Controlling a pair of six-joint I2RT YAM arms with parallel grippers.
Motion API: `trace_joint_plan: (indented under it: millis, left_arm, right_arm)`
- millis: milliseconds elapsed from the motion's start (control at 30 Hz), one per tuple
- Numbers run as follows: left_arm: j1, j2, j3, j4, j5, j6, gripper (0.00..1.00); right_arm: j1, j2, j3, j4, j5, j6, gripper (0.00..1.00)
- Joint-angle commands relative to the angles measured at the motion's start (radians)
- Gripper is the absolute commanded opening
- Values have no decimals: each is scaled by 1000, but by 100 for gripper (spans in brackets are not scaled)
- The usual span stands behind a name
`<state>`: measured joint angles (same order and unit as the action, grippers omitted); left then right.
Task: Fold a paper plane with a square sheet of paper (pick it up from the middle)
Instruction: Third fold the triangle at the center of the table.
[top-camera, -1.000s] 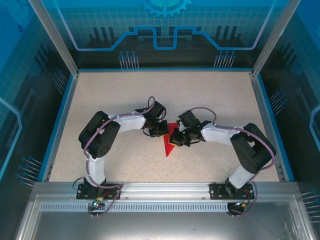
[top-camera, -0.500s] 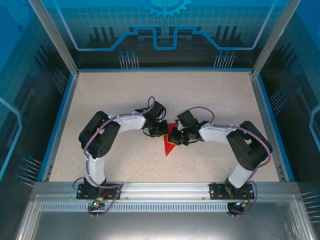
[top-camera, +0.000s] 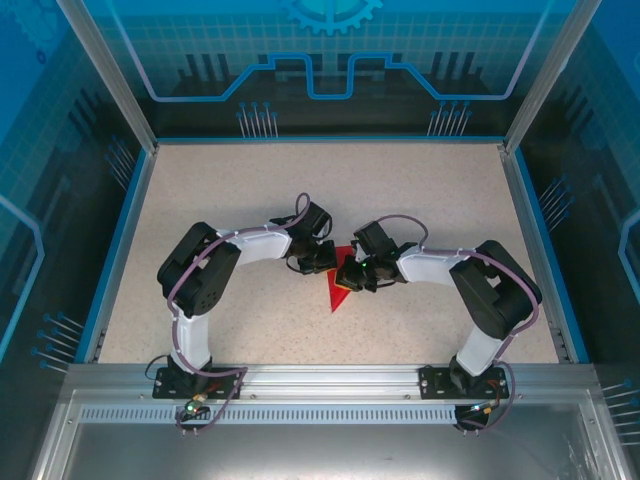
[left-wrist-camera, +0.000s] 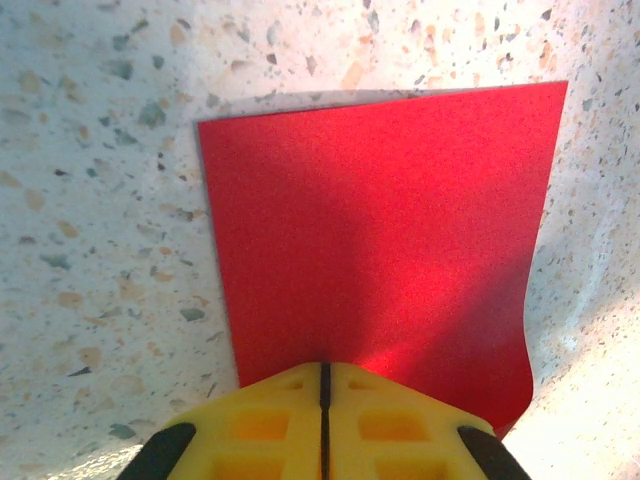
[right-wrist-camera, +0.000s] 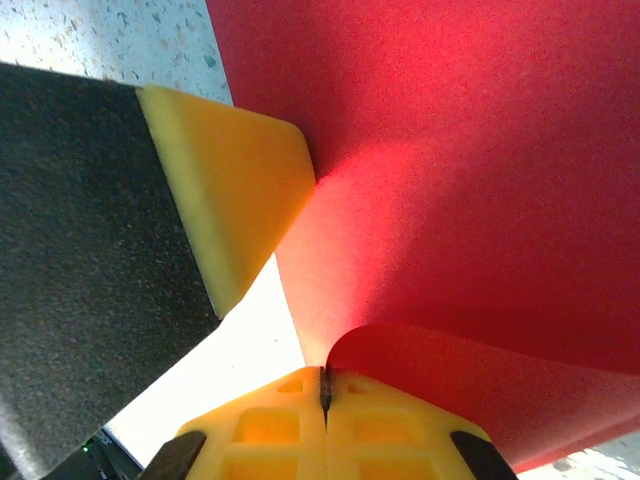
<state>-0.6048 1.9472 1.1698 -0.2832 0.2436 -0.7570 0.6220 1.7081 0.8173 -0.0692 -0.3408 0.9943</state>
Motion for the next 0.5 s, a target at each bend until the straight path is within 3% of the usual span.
trace_joint_plan:
  millis: [0, 467]
  left_arm:
    - [-4, 36, -28, -39, -1, 7, 8]
    - [-7, 35, -31, -36, 1, 7, 8]
  right_arm:
    - [13, 9, -11, -26, 17, -15, 1]
    - [17, 5, -8, -16, 18, -25, 1]
